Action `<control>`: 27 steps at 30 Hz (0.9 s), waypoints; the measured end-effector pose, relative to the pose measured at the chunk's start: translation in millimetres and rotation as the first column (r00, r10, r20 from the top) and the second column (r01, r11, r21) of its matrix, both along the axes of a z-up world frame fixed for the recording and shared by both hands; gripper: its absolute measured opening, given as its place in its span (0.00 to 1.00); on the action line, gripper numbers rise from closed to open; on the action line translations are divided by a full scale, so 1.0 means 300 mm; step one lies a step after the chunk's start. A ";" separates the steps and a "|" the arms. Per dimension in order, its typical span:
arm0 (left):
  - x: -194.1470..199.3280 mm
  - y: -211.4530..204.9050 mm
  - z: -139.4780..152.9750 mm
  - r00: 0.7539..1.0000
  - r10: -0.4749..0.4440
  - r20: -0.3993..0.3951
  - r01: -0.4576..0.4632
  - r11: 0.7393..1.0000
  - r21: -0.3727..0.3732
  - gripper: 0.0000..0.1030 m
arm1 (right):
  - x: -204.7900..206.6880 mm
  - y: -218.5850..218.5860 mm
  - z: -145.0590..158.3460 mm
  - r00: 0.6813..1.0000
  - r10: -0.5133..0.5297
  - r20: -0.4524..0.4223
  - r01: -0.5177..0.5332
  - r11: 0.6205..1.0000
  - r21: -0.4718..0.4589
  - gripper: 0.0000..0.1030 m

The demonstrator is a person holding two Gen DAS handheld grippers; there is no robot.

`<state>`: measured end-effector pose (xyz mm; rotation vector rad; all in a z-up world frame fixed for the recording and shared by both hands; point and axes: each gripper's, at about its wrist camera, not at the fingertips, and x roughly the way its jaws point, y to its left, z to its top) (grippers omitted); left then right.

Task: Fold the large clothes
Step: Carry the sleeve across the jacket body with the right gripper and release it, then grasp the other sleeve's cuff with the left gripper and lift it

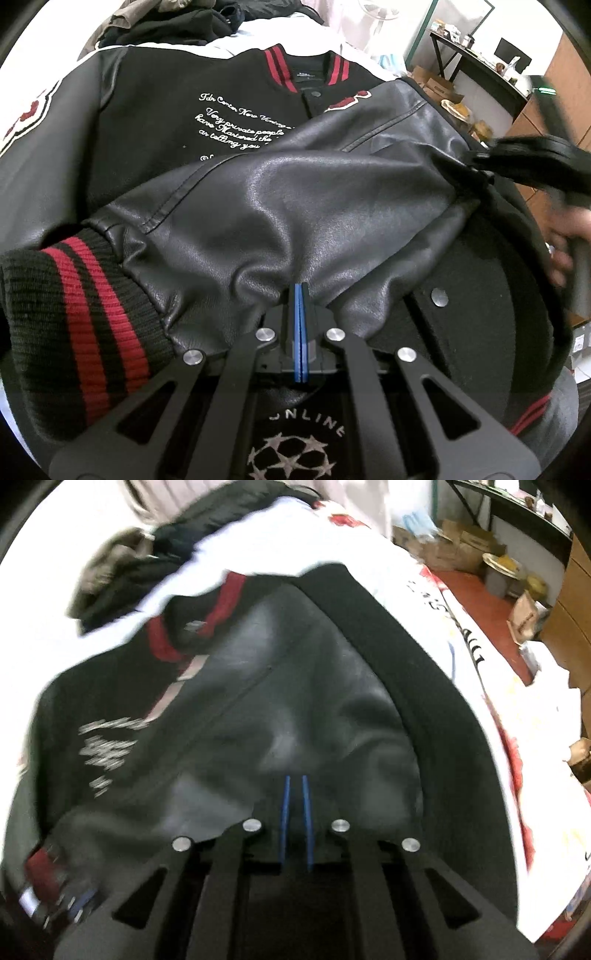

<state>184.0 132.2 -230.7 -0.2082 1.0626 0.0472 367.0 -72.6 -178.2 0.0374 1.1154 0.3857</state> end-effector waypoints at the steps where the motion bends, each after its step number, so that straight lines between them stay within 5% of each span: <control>1: -0.001 -0.003 -0.001 1.000 -0.003 0.001 0.003 1.000 0.003 0.03 | -0.071 -0.017 0.028 0.999 0.036 0.008 -0.036 0.999 0.004 0.09; 7: -0.012 -0.012 0.001 1.000 -0.010 0.009 0.010 1.000 0.017 0.03 | -0.446 -0.130 0.036 0.981 0.193 0.017 -0.192 0.980 -0.043 0.10; 11: -0.022 -0.019 0.002 1.000 -0.022 0.009 0.021 0.999 0.045 0.03 | -0.620 -0.194 -0.003 0.976 0.217 -0.004 -0.216 0.975 0.056 0.10; 16: -0.036 -0.040 0.014 1.000 -0.030 0.004 0.029 0.994 0.105 0.03 | -0.706 -0.164 -0.124 0.952 0.294 -0.079 -0.286 0.953 0.101 0.17; 21: -0.053 -0.028 0.010 0.999 -0.016 -0.029 0.019 0.996 0.087 0.04 | -0.682 -0.179 -0.206 0.962 0.254 -0.104 -0.235 0.958 0.163 0.15; 27: -0.058 -0.069 0.024 0.998 -0.031 -0.060 0.041 0.984 0.176 0.04 | -0.642 -0.189 -0.250 0.952 0.277 -0.132 -0.245 0.946 0.213 0.13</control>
